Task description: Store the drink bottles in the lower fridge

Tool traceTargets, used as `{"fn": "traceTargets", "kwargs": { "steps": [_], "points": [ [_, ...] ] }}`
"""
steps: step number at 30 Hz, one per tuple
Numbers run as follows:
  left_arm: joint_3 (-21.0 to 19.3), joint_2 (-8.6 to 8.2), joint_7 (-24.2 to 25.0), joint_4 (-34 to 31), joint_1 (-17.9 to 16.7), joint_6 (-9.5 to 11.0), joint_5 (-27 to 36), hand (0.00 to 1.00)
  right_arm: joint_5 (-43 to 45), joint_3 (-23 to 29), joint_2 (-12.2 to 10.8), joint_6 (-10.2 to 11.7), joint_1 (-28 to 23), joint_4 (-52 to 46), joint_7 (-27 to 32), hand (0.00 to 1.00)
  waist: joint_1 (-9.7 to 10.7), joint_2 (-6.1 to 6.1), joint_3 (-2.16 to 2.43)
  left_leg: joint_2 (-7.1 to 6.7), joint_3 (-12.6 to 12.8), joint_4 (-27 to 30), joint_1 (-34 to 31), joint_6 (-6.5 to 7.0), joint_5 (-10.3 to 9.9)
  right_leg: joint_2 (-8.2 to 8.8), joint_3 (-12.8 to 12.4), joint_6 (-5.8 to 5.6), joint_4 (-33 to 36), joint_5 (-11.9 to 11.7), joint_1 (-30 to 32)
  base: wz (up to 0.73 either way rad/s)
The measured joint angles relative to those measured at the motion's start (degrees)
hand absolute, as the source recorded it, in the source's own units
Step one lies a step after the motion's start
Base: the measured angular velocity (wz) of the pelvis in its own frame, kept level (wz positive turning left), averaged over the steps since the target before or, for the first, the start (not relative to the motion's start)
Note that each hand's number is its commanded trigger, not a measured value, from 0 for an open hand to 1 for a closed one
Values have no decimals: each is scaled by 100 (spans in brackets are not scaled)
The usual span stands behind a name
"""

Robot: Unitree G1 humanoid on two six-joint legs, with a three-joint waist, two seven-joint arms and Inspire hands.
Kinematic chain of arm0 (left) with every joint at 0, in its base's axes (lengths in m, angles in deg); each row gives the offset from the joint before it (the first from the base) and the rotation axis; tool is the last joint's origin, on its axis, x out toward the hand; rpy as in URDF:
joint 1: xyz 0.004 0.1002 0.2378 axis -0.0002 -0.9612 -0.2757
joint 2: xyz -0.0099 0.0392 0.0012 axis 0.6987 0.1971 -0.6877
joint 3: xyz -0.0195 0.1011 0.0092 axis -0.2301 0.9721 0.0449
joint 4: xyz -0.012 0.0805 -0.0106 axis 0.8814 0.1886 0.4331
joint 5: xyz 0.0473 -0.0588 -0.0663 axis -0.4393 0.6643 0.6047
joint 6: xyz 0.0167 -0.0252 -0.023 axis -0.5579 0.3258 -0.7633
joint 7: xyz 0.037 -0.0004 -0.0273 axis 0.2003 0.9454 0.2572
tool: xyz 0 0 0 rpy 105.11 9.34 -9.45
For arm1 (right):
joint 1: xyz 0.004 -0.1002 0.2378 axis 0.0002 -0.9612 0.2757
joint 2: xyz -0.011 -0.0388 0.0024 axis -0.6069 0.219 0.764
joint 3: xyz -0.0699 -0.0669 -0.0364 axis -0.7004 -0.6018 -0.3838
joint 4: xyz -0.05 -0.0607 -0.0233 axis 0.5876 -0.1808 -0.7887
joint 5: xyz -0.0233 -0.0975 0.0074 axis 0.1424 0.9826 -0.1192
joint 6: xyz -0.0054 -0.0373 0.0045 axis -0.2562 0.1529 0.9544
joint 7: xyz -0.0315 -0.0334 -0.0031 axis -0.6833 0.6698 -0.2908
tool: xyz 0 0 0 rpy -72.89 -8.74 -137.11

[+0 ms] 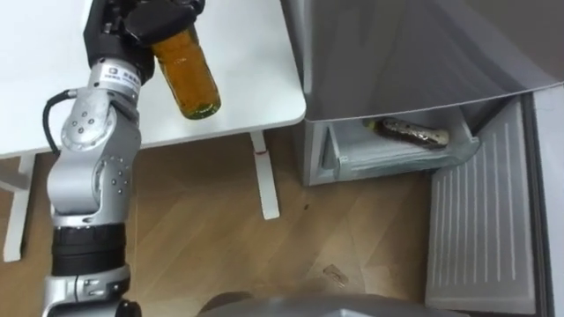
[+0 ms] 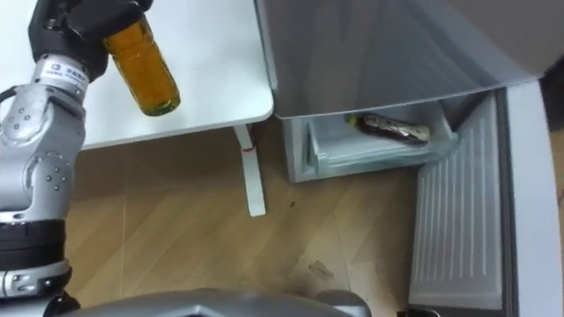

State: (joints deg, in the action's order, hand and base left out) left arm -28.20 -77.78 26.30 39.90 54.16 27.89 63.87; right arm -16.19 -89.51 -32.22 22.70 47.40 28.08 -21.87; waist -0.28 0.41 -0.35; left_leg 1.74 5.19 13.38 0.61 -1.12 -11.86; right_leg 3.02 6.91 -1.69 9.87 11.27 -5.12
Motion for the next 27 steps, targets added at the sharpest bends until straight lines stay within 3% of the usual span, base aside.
{"fn": "traceTargets", "kwargs": {
  "steps": [7, 20, 27],
  "points": [
    [219, -17, 72, -72, -207, 8, 71, 100, 31, -170, 60, 6, 14, -456, 126, 0, -194, -6, 2, -15, -140, 28, 0, 0, 0, 12, 194, 0, -4, -1, -94, 11],
    [1094, -57, 302, -126, -628, 47, 165, 100, 446, -603, 29, 12, 416, -647, 128, 0, -169, -137, 20, -76, -253, 90, -113, 28, 61, 67, 346, -4, -15, 2, -83, 5],
    [1399, 110, 696, -125, -1002, 56, 167, 100, 398, -659, -324, 507, 605, -1109, -105, 0, -162, -182, 20, -88, -358, 199, -123, 27, 59, 69, 471, -5, -36, 6, -149, 9]
  ]
}}
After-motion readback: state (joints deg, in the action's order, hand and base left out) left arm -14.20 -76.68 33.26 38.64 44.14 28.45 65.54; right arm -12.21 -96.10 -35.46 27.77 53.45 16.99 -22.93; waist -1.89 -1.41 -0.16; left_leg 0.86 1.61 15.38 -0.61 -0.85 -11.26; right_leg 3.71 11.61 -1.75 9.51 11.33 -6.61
